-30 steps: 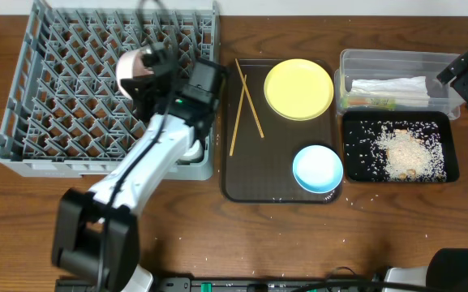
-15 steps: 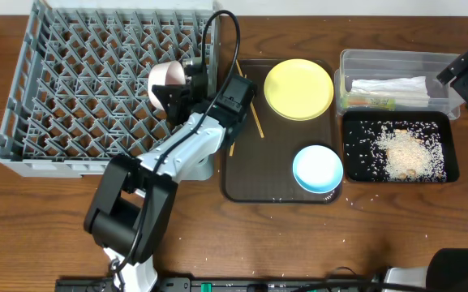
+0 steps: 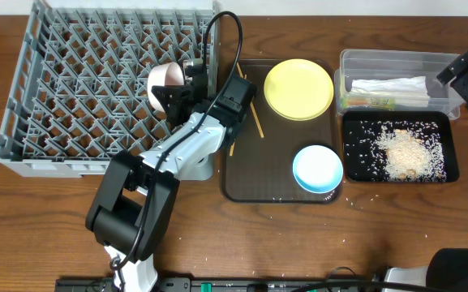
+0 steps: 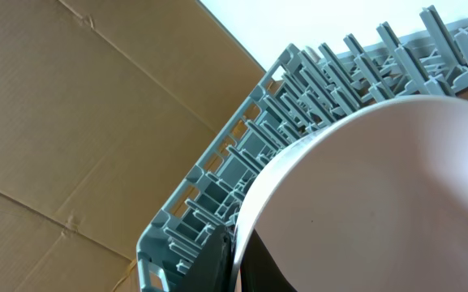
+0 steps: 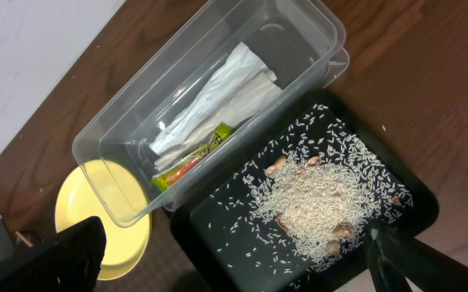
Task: Sort waste into correct bins and load items into the dishwasher
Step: 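Set the white plate upright in the rack and open the left gripper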
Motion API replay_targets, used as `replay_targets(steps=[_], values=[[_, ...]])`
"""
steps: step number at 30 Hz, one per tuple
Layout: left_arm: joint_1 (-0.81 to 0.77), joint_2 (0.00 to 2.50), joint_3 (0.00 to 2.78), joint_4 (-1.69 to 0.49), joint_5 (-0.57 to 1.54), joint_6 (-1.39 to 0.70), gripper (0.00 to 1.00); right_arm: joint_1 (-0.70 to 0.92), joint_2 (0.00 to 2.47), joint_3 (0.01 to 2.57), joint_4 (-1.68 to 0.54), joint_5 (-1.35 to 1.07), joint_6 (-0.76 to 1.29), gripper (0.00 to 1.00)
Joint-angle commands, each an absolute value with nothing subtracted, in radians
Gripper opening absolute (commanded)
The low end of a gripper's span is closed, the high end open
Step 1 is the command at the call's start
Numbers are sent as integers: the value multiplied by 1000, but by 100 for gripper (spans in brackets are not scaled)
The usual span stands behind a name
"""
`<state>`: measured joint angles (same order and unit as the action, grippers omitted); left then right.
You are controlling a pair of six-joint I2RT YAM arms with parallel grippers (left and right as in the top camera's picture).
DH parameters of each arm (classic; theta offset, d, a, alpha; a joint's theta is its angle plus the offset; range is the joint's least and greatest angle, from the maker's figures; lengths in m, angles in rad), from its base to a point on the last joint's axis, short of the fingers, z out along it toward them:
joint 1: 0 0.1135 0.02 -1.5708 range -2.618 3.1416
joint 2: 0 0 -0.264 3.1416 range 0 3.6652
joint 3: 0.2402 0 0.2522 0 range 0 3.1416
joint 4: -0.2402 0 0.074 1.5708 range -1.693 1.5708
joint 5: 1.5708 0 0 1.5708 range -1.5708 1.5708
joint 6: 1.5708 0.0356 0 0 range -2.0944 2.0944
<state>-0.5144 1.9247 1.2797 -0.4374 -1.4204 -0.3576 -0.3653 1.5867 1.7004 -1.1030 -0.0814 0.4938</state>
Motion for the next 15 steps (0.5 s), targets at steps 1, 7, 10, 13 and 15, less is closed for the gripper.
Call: replay_targets(steps=[1, 7, 10, 13, 15], values=[[-517, 1942, 1279, -437, -1451, -352, 7, -366, 1589, 1702, -1104, -82, 508, 99], [-517, 1942, 1257, -450, -1418, -352, 8, -366, 1589, 1702, -1104, -82, 508, 99], [-518, 1942, 1247, -449, -1418, -352, 7, -366, 1589, 1702, -1104, -82, 508, 99], [-518, 1942, 1247, -447, -1393, -352, 8, -366, 1589, 1702, -1104, -82, 508, 99], [-518, 1942, 1247, -456, -1349, -352, 7, -366, 1589, 1702, -1104, -82, 508, 99]])
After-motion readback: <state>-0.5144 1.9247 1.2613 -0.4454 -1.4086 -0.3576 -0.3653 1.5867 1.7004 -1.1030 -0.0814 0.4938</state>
